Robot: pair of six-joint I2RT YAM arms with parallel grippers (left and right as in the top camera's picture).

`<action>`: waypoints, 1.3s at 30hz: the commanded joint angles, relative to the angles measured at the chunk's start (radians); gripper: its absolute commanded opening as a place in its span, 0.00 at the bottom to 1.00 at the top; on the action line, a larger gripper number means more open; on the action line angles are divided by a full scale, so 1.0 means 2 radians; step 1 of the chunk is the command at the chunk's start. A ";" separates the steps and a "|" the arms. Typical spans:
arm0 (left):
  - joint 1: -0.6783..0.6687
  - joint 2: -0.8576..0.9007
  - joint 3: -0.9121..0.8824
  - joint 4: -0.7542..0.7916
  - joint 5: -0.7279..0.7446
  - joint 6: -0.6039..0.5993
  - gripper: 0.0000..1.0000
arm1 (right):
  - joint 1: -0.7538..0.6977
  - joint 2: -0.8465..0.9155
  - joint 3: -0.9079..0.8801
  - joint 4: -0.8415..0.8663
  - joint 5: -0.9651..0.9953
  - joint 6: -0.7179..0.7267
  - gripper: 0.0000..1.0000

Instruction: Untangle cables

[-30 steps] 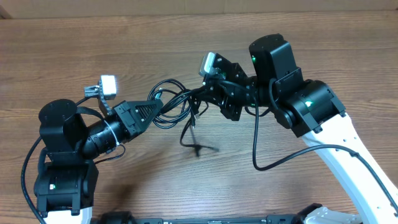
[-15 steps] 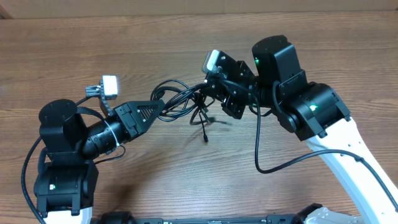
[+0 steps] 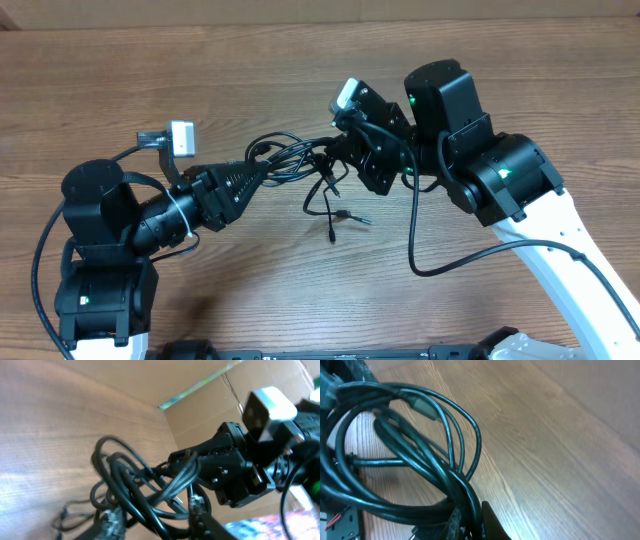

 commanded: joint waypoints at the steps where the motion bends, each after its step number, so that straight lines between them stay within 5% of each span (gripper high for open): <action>1: 0.000 -0.003 0.005 0.010 0.012 0.093 0.43 | 0.000 -0.014 0.014 -0.009 0.012 0.012 0.04; 10: 0.000 -0.003 0.005 0.013 0.005 0.163 0.49 | -0.001 -0.014 0.014 -0.045 0.007 0.011 0.04; 39: 0.000 -0.003 0.005 0.012 0.013 0.176 0.51 | 0.000 -0.014 0.014 -0.088 -0.277 -0.042 0.04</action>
